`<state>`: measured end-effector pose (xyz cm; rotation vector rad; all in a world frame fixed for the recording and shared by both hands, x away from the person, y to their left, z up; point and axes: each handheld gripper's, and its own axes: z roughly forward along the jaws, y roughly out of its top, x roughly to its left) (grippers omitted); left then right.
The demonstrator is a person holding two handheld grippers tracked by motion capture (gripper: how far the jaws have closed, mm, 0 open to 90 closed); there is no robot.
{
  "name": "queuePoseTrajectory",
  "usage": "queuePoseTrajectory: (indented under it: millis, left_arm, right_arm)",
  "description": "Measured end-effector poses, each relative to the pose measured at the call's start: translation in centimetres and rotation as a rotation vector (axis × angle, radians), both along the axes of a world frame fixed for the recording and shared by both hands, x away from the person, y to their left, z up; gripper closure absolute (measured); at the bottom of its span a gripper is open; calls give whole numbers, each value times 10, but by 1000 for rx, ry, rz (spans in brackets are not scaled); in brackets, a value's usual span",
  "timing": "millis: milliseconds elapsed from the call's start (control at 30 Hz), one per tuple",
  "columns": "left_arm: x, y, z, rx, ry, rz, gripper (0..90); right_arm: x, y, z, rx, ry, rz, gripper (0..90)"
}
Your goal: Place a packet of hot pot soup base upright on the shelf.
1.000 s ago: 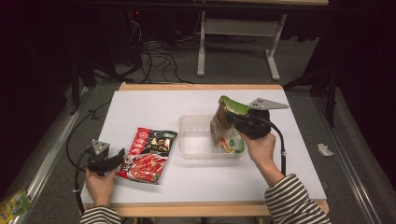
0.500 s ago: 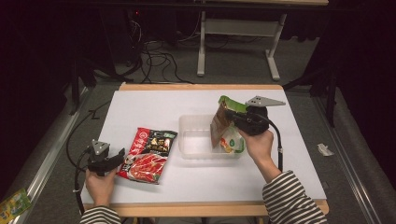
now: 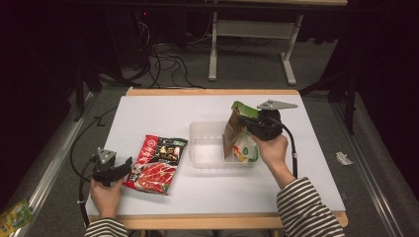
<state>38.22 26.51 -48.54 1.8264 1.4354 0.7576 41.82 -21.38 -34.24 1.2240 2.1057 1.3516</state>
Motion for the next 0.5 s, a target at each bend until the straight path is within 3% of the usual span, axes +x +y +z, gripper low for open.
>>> queuePoseTrajectory:
  millis: [200, 367, 500]
  left_arm:
    - [0, 0, 0, 0, 0, 0, 367]
    - [0, 0, 0, 0, 0, 0, 367]
    - [0, 0, 0, 0, 1, 0, 367]
  right_arm:
    - [3, 1, -1, -36, -5, -7, 897]
    - [4, 0, -1, -34, 0, -14, 873]
    - [1, 2, 0, -54, -19, -8, 851]
